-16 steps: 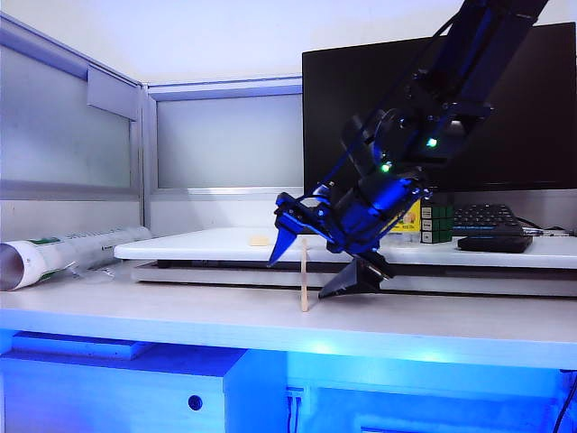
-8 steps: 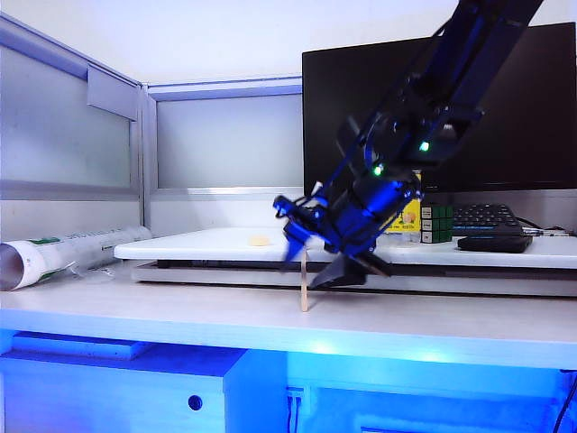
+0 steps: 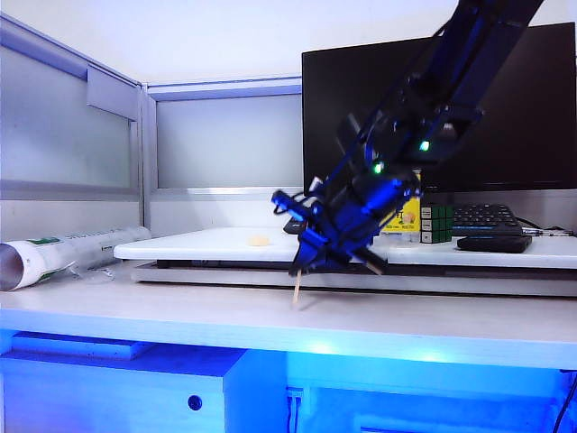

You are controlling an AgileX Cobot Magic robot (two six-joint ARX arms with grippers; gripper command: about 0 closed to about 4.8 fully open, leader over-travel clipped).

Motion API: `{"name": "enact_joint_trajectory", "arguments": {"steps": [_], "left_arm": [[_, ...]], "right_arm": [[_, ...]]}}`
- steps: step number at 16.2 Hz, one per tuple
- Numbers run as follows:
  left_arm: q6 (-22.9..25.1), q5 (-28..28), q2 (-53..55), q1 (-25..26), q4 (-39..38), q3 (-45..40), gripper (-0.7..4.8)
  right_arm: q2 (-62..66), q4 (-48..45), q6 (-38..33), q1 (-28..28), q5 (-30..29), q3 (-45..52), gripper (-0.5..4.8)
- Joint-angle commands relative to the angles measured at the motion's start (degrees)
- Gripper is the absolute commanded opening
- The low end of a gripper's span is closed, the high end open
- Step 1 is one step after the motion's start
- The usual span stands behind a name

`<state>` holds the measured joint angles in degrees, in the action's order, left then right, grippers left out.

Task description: Grab a stick from the table and stick it in a plastic bottle.

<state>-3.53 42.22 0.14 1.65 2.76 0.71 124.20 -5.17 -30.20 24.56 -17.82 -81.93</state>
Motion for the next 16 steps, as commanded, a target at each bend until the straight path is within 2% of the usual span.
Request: {"name": "enact_joint_trajectory", "arguments": {"steps": [1, 10, 13, 14, 16], "left_arm": [[-0.1, 0.0, 0.0, 0.0, 1.2, 0.1, -0.05], [-0.2, -1.1, 0.0, 0.0, 7.2, 0.1, -0.05], [-0.2, -1.5, 0.0, 0.0, 7.3, 0.1, -0.05], [-0.2, -1.5, 0.0, 0.0, 8.7, 0.1, -0.05], [-0.2, -1.5, 0.0, 0.0, 10.6, 0.1, -0.05]], "right_arm": [[-4.0, -2.0, 3.0, 0.1, -0.3, -0.4, -0.09], [-16.9, -3.1, 12.3, 0.1, 1.7, -0.4, -0.09], [-20.9, -5.7, 19.4, 0.0, 5.6, -0.4, -0.09], [-21.5, -7.6, 26.3, -0.4, 7.9, -2.3, -0.09], [-21.5, -7.3, 29.6, -0.4, 9.3, -3.8, -0.09]]}}
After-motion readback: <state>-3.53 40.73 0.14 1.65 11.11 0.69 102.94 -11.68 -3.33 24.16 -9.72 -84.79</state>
